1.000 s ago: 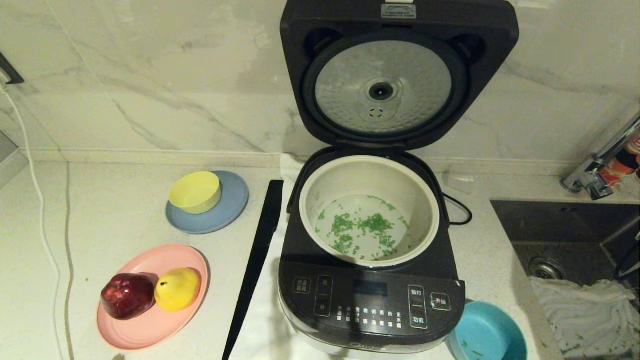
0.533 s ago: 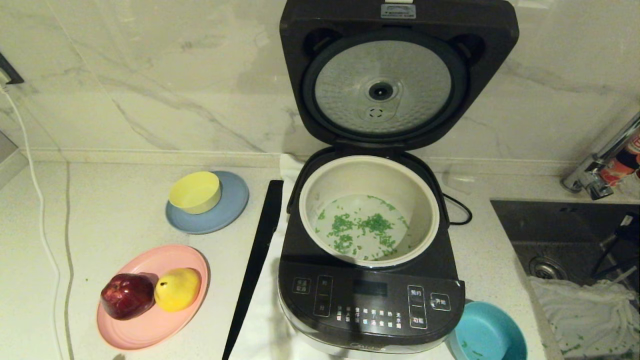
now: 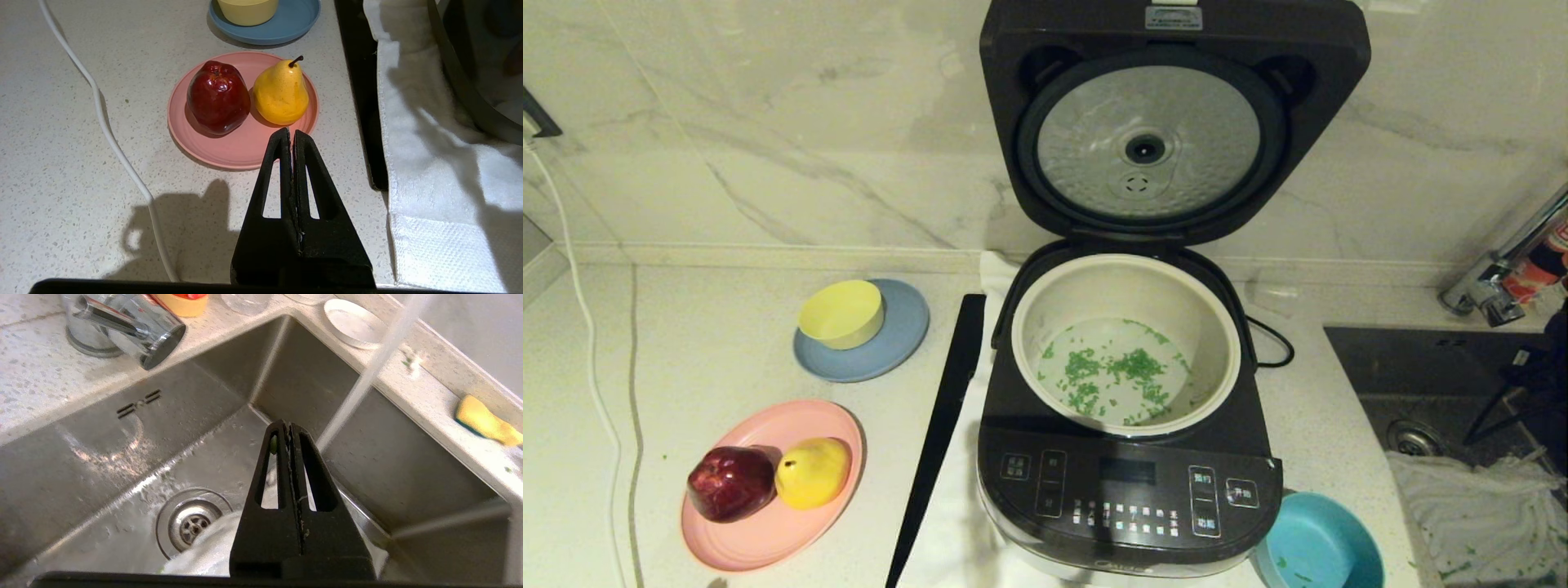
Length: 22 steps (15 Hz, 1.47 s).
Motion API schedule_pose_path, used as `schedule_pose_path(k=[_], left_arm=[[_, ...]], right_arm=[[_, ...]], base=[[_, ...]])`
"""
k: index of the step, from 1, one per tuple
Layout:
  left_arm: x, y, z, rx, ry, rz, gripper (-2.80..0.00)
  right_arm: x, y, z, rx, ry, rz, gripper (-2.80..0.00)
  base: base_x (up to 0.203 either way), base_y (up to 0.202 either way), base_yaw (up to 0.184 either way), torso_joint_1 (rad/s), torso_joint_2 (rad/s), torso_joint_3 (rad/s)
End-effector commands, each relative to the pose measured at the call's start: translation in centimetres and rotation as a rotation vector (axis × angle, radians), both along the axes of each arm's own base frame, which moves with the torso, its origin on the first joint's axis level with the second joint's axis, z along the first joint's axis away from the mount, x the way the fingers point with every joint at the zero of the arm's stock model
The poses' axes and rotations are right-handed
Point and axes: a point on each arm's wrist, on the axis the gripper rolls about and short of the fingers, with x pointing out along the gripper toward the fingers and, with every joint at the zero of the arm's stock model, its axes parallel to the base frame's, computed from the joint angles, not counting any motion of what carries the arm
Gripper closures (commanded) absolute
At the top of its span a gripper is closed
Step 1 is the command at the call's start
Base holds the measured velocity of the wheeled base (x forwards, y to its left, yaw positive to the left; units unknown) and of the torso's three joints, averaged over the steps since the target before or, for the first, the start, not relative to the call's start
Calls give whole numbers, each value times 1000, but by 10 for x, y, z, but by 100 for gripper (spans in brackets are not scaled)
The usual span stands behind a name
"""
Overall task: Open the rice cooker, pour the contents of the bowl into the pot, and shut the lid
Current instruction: Turn off the tap
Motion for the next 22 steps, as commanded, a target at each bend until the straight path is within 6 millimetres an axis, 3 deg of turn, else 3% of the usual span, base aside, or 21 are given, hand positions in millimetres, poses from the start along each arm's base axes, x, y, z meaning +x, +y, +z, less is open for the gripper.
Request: schedule_pose_path(k=[1,7,18,22], left_arm=[[0,0,0,1,0,-1,0],[0,0,0,1,0,0,0],[0,0,0,1,0,-1,0],[0,0,0,1,0,0,0]], right_arm=[[13,-1,-5,-6,-12,3,0],[42,0,-6,-50,-32,-12,0],[67,-1,10,-121,-65,-19,0],[76,-4,7,-136,-67,-21,0]], base=[[0,0,0,0,0,0],[0,0,0,0,0,0],[0,0,0,0,0,0],[0,0,0,0,0,0]])
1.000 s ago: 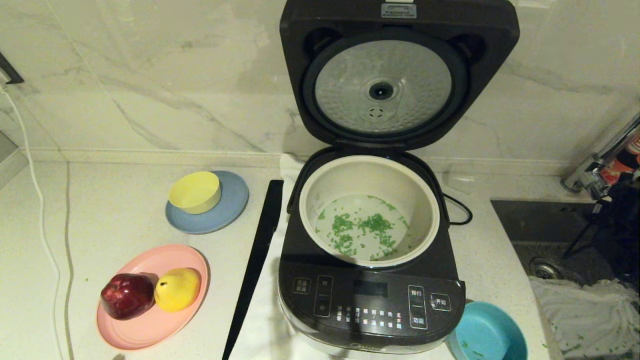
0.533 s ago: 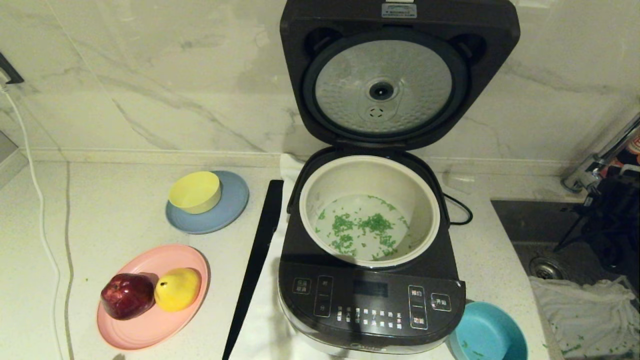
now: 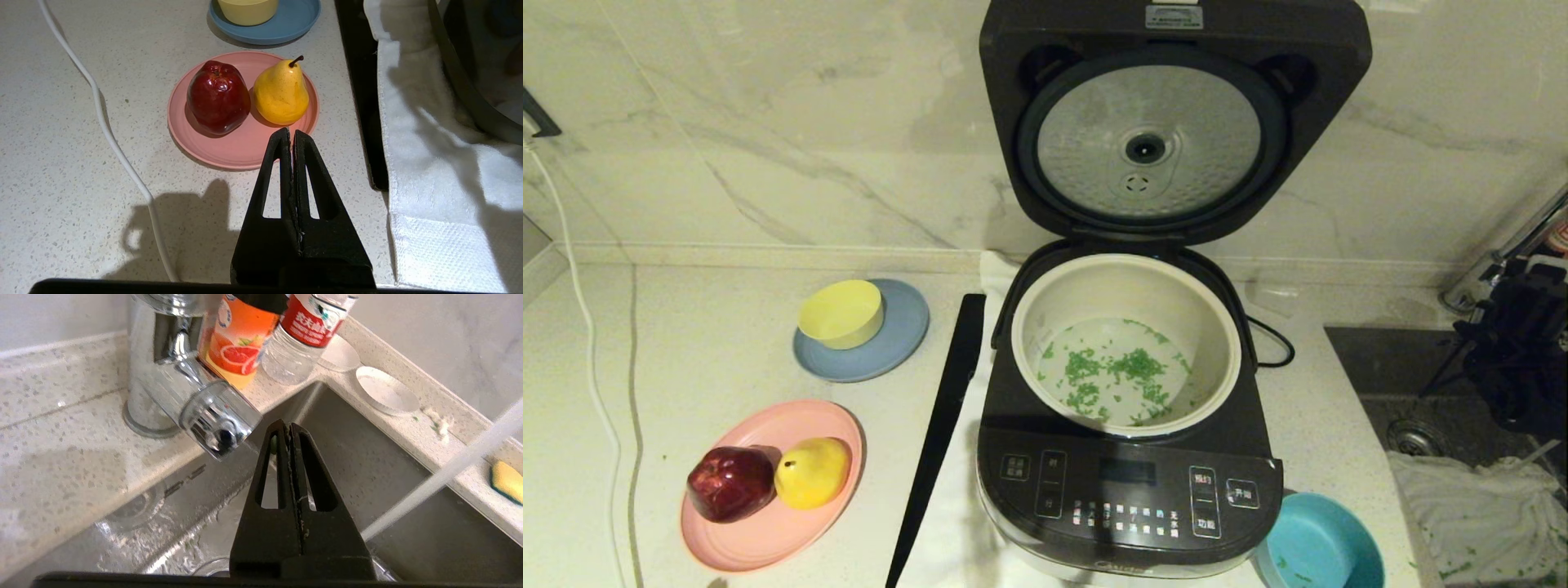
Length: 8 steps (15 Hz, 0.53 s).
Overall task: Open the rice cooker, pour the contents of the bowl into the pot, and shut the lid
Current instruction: Turn off the tap
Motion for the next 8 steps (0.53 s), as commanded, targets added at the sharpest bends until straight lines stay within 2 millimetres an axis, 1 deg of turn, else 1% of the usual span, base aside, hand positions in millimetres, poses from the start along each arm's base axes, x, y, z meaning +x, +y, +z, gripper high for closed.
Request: schedule_pose_path(k=[1,8], left_arm=[[0,0,0,0,-1,0,0],[0,0,0,1,-1,1,0]], right_arm=[[5,1,-1,-8,-5,1,0],[16,2,-1,-23,-23,-1,0]], base=[[0,0,0,0,0,0],[0,0,0,0,0,0]])
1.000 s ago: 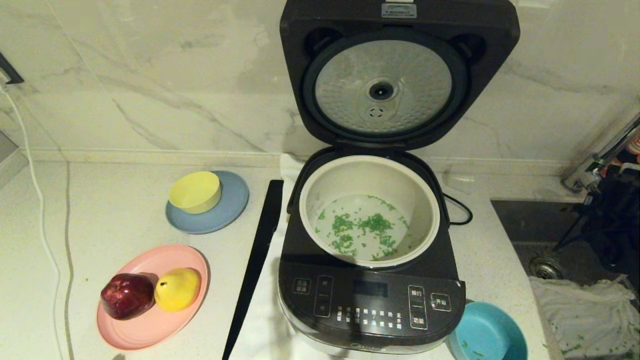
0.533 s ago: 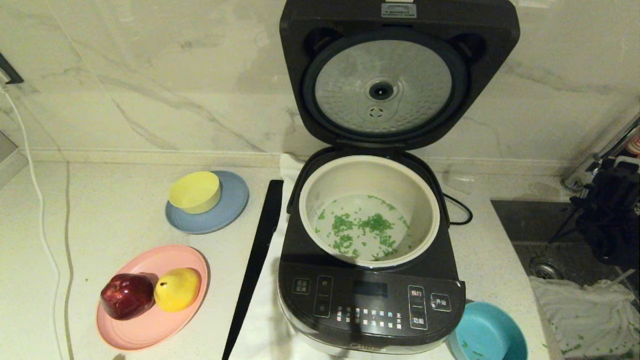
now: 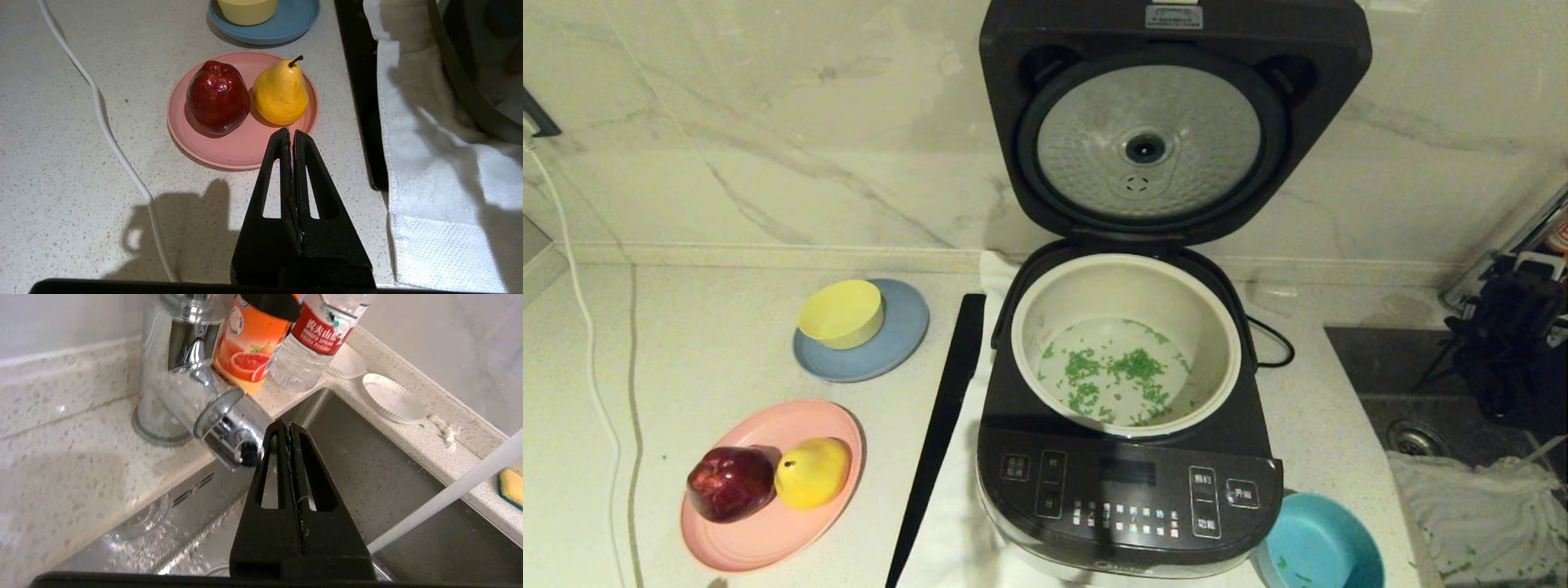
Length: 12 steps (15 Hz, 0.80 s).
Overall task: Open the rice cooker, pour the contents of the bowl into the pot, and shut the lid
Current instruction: Turn off the tap
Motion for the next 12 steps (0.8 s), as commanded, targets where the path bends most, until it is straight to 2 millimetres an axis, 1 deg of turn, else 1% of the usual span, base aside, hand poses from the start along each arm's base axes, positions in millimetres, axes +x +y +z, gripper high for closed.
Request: schedule_pose_path(k=[1,4,8,12], left_arm=[[0,0,0,0,-1,0,0],[0,0,0,0,-1,0,0],[0,0,0,0,-1,-1,0],[0,0,0,0,-1,-1,0]], right_arm=[[6,0,1,-7,-20,-4,0],[7,2,0,-8,-20,1,0],[13,9,3,-12,-40,19,0],[15,12,6,-15,-52,22,0]], base=[[0,0,0,0,0,0],[0,0,0,0,0,0],[0,0,0,0,0,0],[0,0,0,0,0,0]])
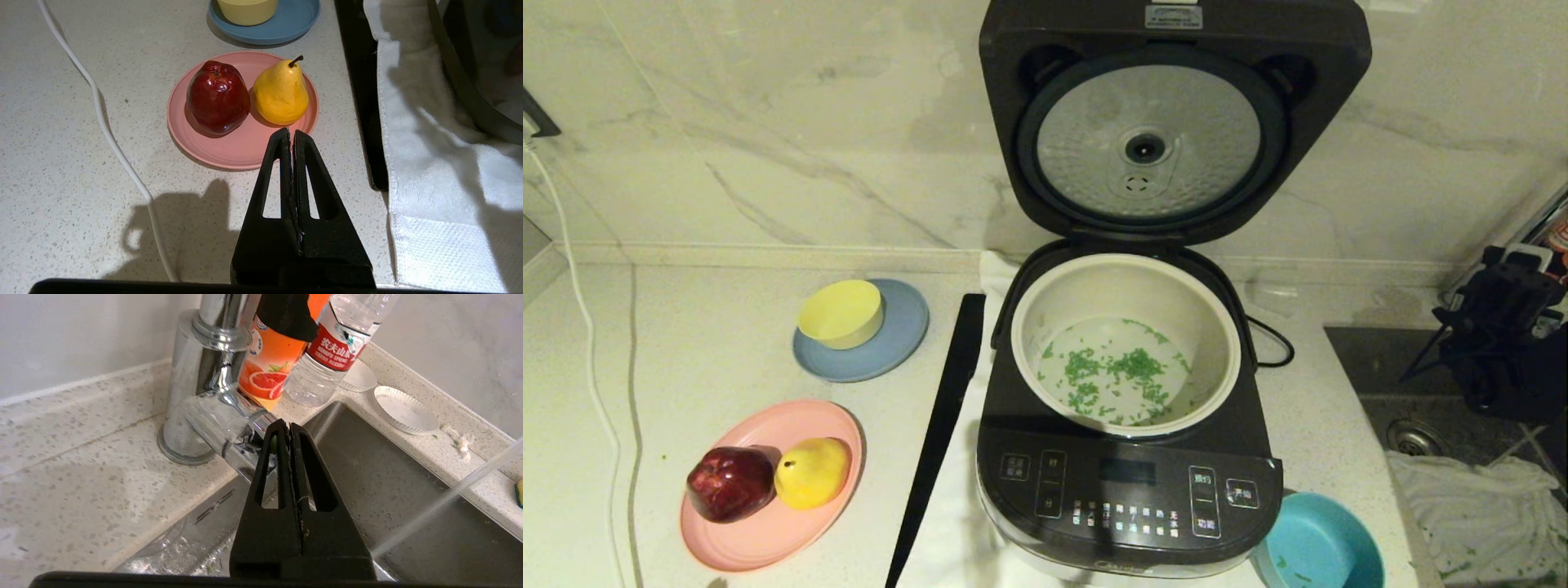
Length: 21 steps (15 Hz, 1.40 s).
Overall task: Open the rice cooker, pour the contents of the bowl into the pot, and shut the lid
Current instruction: Turn off the tap, then close the rice cooker
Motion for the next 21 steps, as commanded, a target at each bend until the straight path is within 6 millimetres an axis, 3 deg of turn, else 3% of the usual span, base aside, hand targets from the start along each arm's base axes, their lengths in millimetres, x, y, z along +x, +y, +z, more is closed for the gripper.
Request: schedule_pose_path(k=[1,5,8,15,18,21], left_arm=[[0,0,0,0,0,1,0],[0,0,0,0,0,0,0],[0,0,0,0,0,-1,0],[0,0,0,0,0,-1,0],[0,0,0,0,0,0,0],[0,0,0,0,0,-1,0]], right_arm=[[1,3,2,-3,-9,2,0],[-5,6,10,-4,-19,-2,0],[-23,16,27,3,-28,-8,0],[-115,83,127,2,-120,145,0],[-143,109,152,154,3,306,0],[-165,120,212,369,-27,512,0]], base=[[0,0,0,0,0,0],[0,0,0,0,0,0],[0,0,0,0,0,0],[0,0,0,0,0,0],[0,0,0,0,0,0],[0,0,0,0,0,0]])
